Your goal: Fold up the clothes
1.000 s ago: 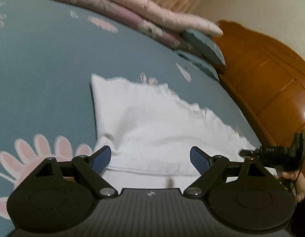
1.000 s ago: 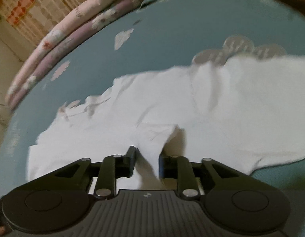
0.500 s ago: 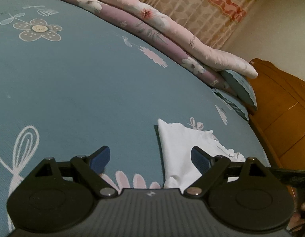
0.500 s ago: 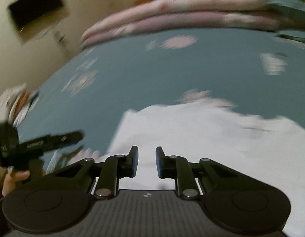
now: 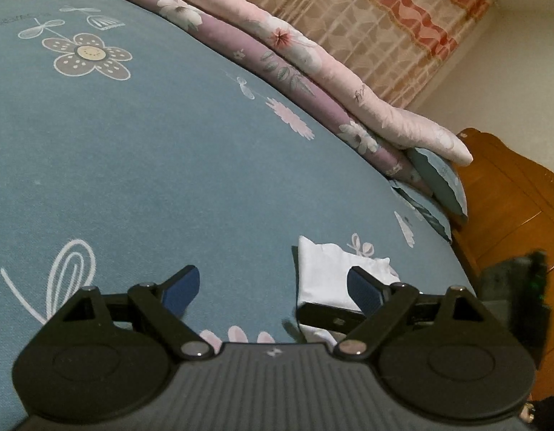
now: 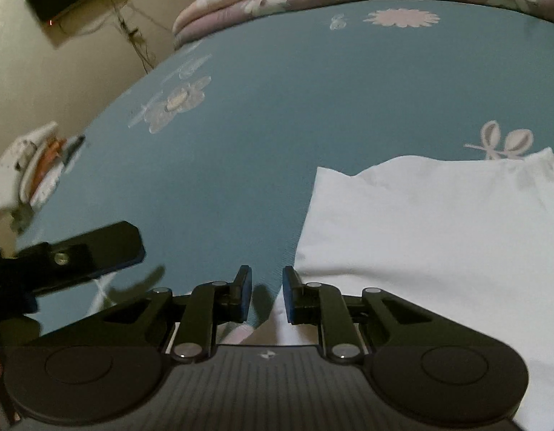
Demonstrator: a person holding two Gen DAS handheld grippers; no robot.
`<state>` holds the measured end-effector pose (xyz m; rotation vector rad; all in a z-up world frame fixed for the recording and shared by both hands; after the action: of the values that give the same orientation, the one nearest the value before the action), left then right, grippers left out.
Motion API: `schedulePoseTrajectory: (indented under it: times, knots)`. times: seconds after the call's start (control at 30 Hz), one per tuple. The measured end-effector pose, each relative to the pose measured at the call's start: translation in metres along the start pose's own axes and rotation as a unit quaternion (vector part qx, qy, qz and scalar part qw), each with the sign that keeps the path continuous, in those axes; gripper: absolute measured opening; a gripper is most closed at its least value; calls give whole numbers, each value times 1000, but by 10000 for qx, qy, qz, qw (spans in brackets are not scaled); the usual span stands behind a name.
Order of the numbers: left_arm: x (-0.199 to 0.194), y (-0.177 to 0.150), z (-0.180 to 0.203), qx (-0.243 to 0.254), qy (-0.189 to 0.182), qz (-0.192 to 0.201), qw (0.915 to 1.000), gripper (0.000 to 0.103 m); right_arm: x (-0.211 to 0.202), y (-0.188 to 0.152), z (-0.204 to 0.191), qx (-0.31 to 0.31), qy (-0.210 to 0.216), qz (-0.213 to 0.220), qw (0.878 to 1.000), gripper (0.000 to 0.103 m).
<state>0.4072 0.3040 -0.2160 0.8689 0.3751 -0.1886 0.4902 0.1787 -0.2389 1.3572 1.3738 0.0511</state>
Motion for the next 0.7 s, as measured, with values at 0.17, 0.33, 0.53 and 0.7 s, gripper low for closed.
schedulePoseTrajectory:
  times: [0.17,0.33,0.53,0.7]
  knots:
    - [2,-3,8,-32,-154,-59,9999,89,-12,-15,-3,67,143,-96,9998,22]
    - [3,-6,17,168,-275,-110,9994,89,-27,-27,-19,-118,385,-157,9991,39]
    - [1,-15,46,276,-1009,-243,9942,89,-64,-3,6,27,106,4,9999,37]
    - [13,-47,79,411,-1672,-711,9825,89,-83,14,55,164,-407,240,9987,38]
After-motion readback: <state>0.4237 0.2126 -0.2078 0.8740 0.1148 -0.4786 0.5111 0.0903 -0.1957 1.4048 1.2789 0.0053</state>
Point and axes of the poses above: each gripper's, at about its wrist camera, not at the fingertips, and x roughly the way its jaws point, z to its right, y to its top, the point moved 10 cm from there along x, roughly the way its jaws point, and after that the axes turned 9 degrees about z, right-handed, at the moved point
